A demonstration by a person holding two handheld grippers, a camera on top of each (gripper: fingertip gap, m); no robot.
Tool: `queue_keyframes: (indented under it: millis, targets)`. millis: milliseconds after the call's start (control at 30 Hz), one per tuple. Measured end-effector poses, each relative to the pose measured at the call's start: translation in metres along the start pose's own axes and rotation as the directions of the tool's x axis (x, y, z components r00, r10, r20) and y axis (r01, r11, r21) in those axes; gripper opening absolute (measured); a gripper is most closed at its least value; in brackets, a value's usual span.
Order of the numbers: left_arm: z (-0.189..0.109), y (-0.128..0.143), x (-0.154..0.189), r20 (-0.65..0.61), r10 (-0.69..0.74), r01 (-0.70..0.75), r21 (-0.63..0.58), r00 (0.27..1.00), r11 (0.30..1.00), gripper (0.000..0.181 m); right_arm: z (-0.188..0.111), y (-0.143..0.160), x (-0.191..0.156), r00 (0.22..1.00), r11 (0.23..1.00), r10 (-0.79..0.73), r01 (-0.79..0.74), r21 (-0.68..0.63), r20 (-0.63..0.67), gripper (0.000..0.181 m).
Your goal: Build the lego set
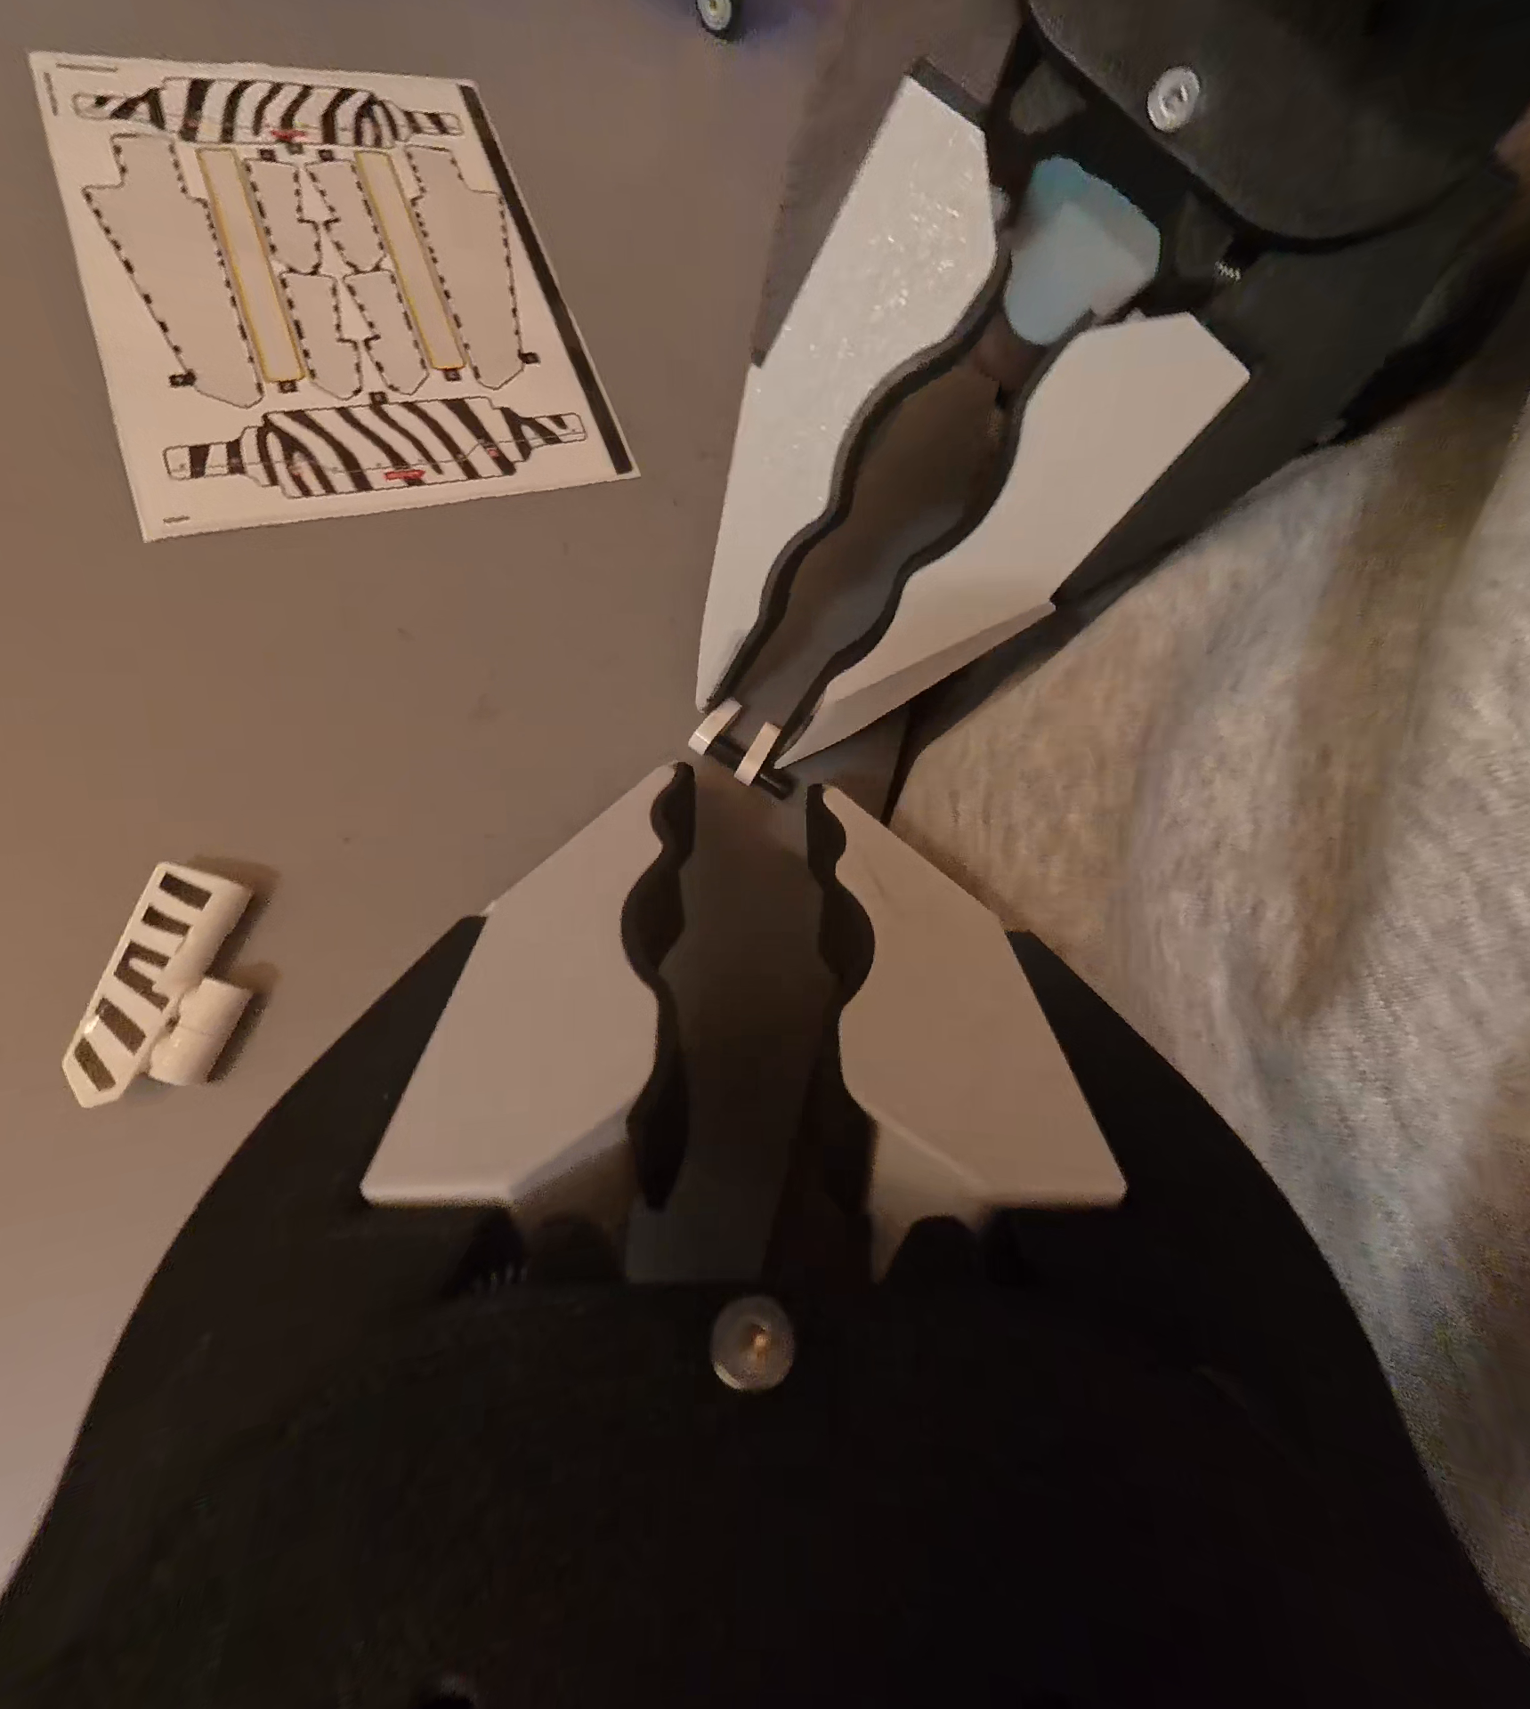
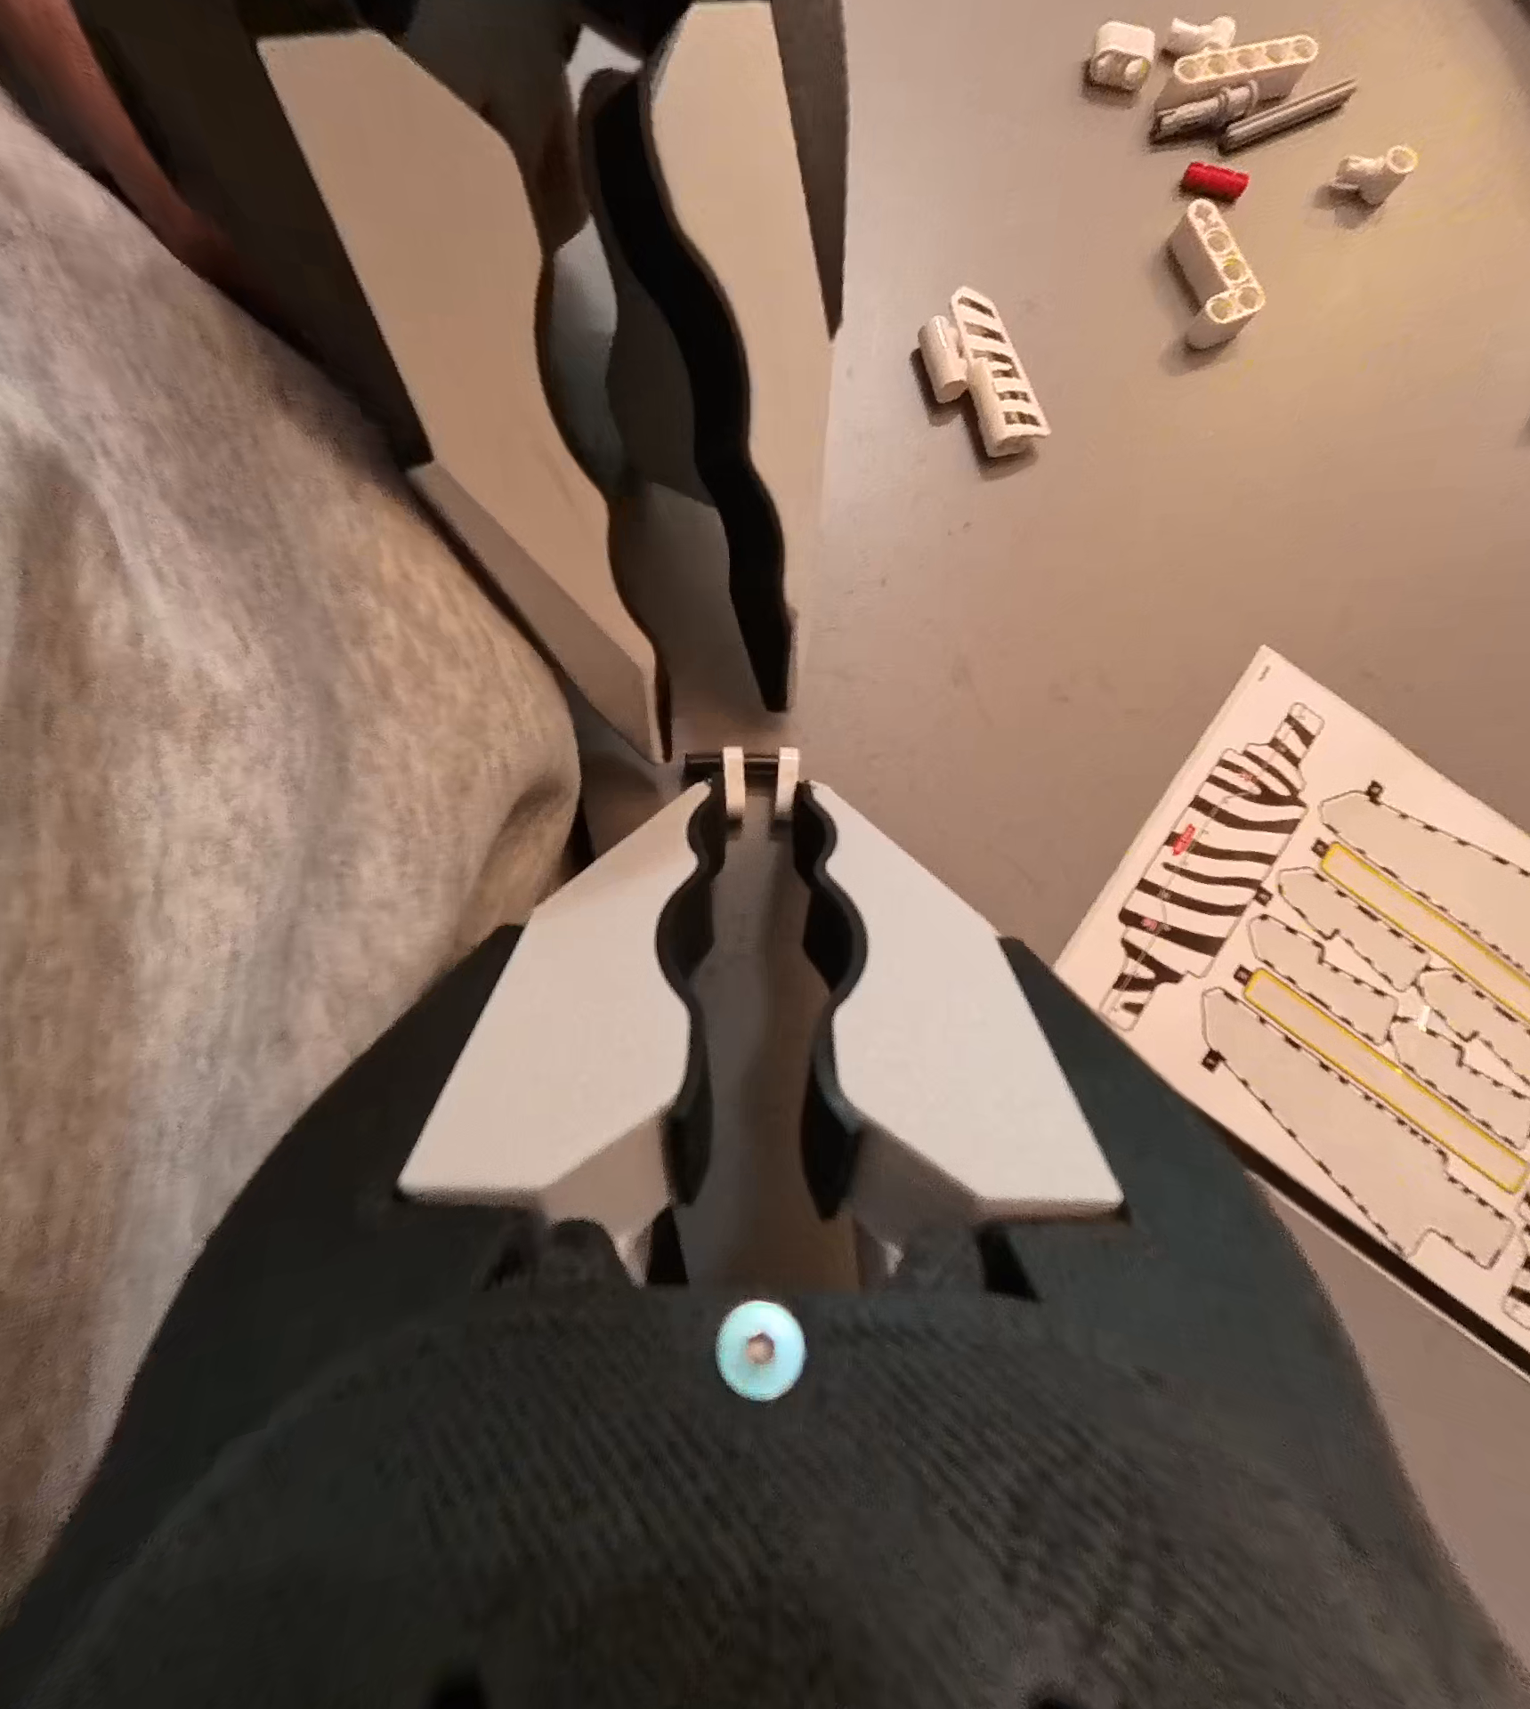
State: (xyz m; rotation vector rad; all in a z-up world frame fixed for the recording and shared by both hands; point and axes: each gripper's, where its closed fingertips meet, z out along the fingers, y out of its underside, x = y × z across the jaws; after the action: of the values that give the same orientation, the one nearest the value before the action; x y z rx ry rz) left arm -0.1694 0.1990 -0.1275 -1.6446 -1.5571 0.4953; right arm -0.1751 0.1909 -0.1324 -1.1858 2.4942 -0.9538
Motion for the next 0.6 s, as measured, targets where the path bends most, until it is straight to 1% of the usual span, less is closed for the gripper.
queue_keyframes:
  millis: [67,233,467,600]
  targets:
    - [0.0018,0.0010,0.0021,-0.007,0.036,-0.036,-0.018,0.999,0.999,0.024,0.0000,0.0001,-0.0002,1.000,1.000,-0.016,0.016,-0.001,0.018,0.013]
    - [0.0034,0.0023,0.0030,-0.007,0.059,-0.059,-0.040,0.998,0.997,0.024,-0.0006,0.0008,-0.0040,0.995,0.997,-0.074,0.073,0.012,0.066,0.014]
    - [0.0058,0.0014,0.0071,-0.013,0.084,-0.084,-0.035,0.996,0.996,0.024,-0.0014,0.0010,-0.0092,0.985,0.995,-0.092,0.085,0.050,0.143,0.014]
    - [0.0060,0.0012,0.0074,-0.011,0.084,-0.085,-0.029,0.996,0.996,0.024,-0.0016,0.0012,-0.0095,0.983,0.995,-0.083,0.072,0.068,0.164,0.014]
